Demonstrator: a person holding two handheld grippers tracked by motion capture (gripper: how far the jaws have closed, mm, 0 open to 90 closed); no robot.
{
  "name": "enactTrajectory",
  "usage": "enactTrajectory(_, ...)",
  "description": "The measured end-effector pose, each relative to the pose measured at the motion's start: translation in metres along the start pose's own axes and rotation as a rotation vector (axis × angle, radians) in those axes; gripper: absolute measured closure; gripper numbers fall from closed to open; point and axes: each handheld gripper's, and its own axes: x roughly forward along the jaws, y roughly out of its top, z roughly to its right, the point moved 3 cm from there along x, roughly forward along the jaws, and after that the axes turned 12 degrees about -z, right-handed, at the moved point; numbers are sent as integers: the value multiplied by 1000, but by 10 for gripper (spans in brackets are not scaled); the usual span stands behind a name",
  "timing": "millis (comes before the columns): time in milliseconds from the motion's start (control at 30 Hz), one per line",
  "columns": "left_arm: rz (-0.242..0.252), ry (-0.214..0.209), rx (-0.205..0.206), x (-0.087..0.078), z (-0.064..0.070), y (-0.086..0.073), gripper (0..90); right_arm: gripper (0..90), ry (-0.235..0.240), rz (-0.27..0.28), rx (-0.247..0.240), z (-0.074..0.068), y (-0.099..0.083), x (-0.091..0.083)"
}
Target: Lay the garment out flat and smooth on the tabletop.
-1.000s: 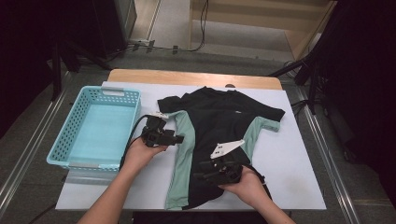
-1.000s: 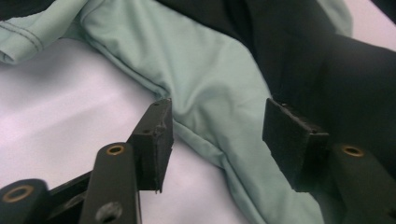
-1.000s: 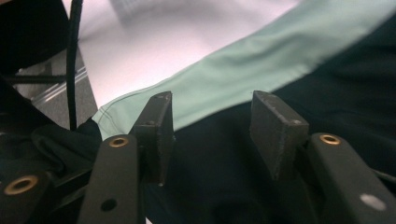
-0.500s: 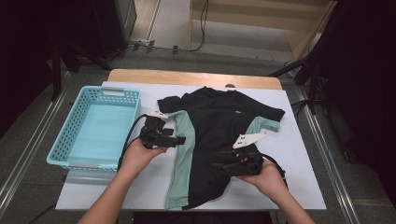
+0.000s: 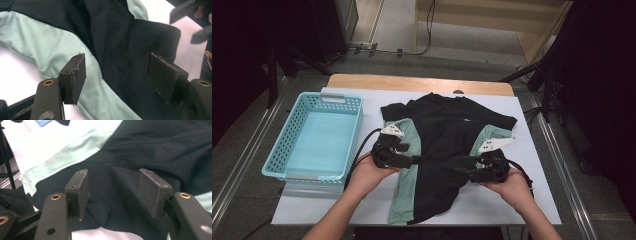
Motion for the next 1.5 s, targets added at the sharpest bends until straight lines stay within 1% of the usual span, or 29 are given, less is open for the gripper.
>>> enactTrajectory(33,-5,-3,9,1,1,0,323,406,-3,4,6,2,-1,-1)
enactTrajectory(100,-6,-6,11,2,4,1,323,407,-11,8,10,5,-3,-4)
enactTrajectory(200,-8,-9,26,4,8,1,324,408,-22,6,22,9,-6,-8)
enactTrajectory(333,-11,-14,32,4,11,-1,325,411,-39,7,26,15,-11,-13)
enactTrajectory(400,-5,-19,29,4,13,-3,326,412,-41,8,37,17,-14,-14)
enactTrajectory(467,0,-26,38,4,15,-4,331,412,-48,2,41,18,-18,-14)
enactTrajectory(500,-1,-24,48,5,17,-5,331,412,-50,4,38,18,-19,-13)
enactTrajectory(533,0,-24,49,5,18,-5,331,412,-52,4,40,19,-21,-13)
enactTrajectory(567,3,-31,55,6,20,-5,331,412,-53,1,40,19,-23,-13)
enactTrajectory(733,-7,-41,82,12,27,-7,335,413,-59,12,56,22,-30,-17)
enactTrajectory(867,-13,-48,96,16,28,-10,354,415,-61,12,76,23,-37,-18)
enactTrajectory(967,-22,-52,103,19,29,-12,355,420,-64,15,82,23,-42,-18)
enactTrajectory(1000,-22,-54,105,19,30,-12,355,424,-66,15,78,23,-43,-17)
enactTrajectory(1133,-29,-63,126,23,35,-12,355,434,-72,11,70,22,-48,-15)
enactTrajectory(1233,-32,-73,143,26,39,-11,356,437,-71,14,79,22,-50,-14)
enactTrajectory(1333,-40,-74,156,29,41,-10,355,437,-65,4,83,21,-53,-12)
enactTrajectory(1400,-46,-73,160,31,40,-10,356,437,-63,-2,77,21,-54,-10)
enactTrajectory(1500,-46,-80,145,32,37,-10,356,437,-63,-19,75,22,-55,-6)
